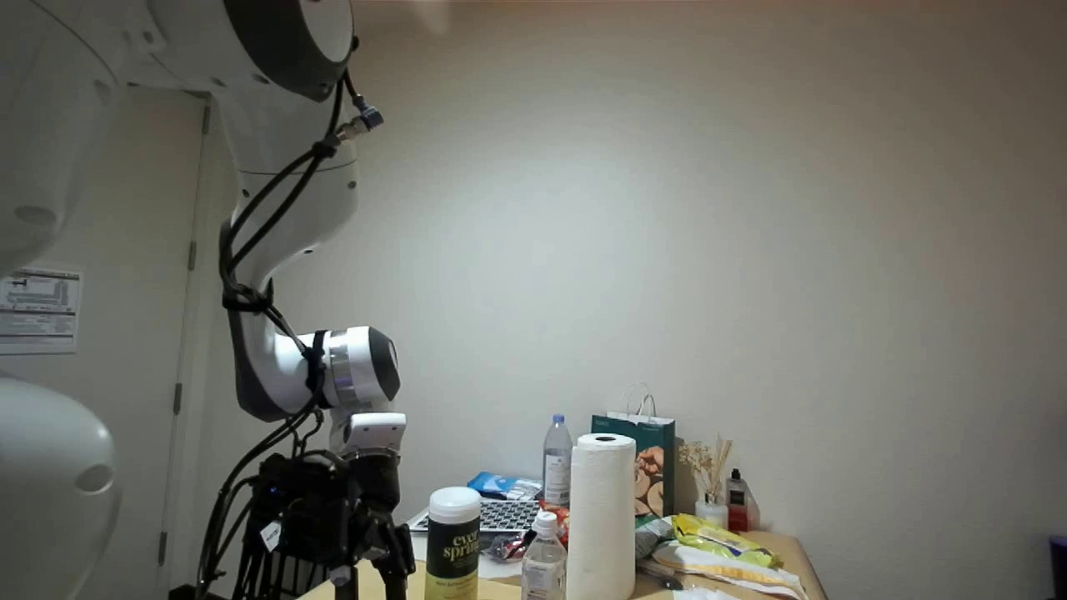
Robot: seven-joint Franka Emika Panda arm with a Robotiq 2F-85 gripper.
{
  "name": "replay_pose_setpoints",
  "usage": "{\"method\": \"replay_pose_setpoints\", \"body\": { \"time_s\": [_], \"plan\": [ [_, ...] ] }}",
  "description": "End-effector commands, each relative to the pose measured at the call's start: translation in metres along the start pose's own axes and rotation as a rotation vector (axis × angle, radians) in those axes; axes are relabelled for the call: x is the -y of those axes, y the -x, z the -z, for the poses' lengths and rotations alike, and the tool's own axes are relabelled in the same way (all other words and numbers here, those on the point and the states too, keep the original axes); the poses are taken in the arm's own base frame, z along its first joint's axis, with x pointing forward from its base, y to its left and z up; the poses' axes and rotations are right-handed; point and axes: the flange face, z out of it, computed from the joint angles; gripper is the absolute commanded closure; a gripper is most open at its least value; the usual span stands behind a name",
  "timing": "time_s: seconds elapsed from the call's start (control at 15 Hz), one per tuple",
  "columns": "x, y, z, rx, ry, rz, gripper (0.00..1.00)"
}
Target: Pick up the bottle and put it up right on the table
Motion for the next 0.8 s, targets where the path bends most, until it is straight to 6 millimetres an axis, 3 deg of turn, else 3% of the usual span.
{"method": "replay_pose_setpoints", "body": {
  "time_s": [0.0,0.2,0.27,0.53,0.73],
  "plan": [
    [0.027,-0.004,-0.014,-0.007,-0.043,0.034,0.00],
    [0.044,-0.006,-0.024,-0.024,-0.036,0.013,0.00],
    [0.033,-0.003,-0.018,-0.016,-0.034,0.011,0.00],
    [0.039,0.002,-0.018,-0.024,-0.062,0.052,0.00],
    [0.058,0.003,-0.015,-0.096,-0.155,0.090,0.00]
  ]
}}
